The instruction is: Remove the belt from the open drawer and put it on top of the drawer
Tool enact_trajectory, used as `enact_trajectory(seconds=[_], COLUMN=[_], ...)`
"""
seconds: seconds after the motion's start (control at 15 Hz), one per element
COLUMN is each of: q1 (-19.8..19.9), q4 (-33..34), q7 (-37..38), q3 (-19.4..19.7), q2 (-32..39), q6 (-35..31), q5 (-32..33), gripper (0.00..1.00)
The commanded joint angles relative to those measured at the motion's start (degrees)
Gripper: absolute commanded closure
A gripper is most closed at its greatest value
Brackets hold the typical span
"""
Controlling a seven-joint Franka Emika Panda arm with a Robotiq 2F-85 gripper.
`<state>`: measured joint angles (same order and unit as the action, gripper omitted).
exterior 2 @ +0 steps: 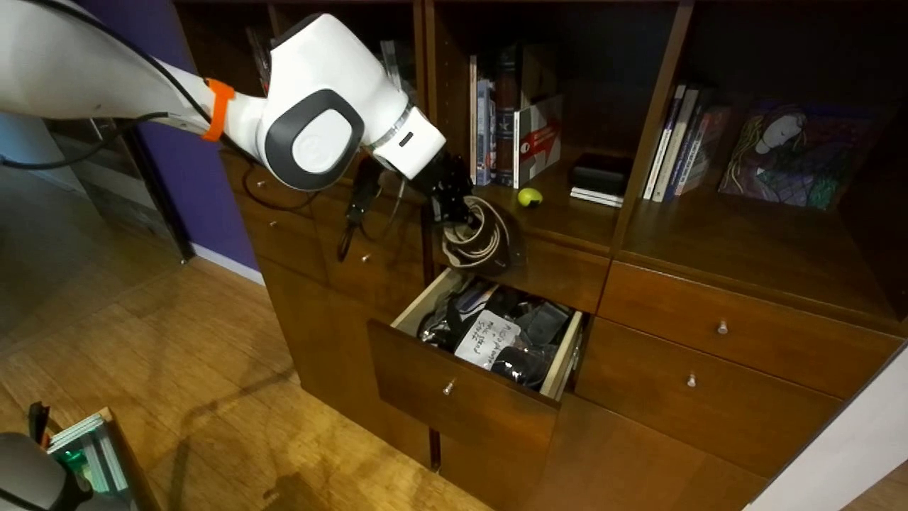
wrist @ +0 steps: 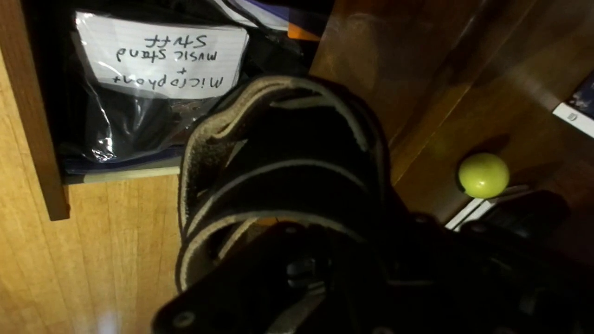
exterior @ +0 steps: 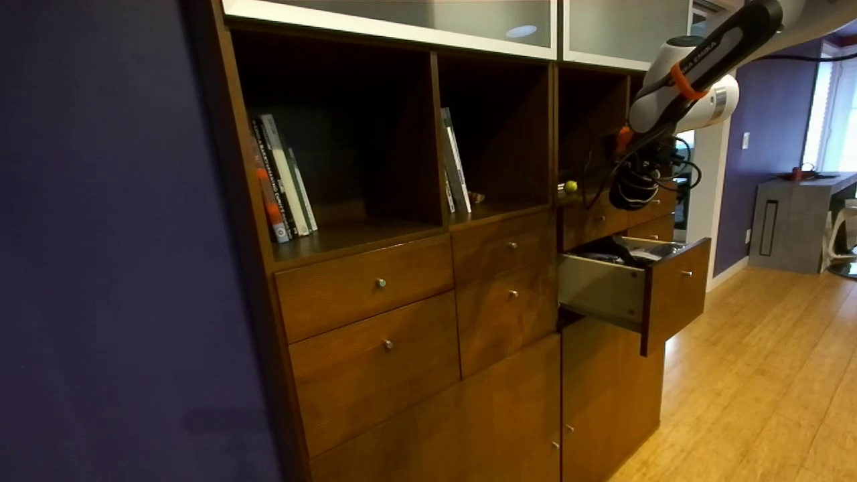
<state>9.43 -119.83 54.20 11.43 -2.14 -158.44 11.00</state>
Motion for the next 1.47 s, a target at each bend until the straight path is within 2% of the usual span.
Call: enact_trajectory(seconds=[0.0, 0.2, 0.33, 0.53, 0.87, 1.4], q1=[0.03, 0.14, -0.01, -0.10, 0.24, 0.24], q4=[4.69, 9.44, 12.49, 15.83, 20.51, 24.09], q7=[1.33, 0.31, -1.75, -5.26, -5.85, -5.96], q3=[-0.43, -0.43, -0.43, -0.77, 0.03, 1.50], q2=[1.66, 3.19, 5.18, 8.63, 15.04, 20.75], q6=[-5.90, -8.60, -9.86, -11.36, -15.07, -15.18], q5=[5.65, 11.99, 13.19, 11.47, 12.61, 11.94], gripper=[0.95, 0.95, 0.95, 0.95, 0.95, 0.95])
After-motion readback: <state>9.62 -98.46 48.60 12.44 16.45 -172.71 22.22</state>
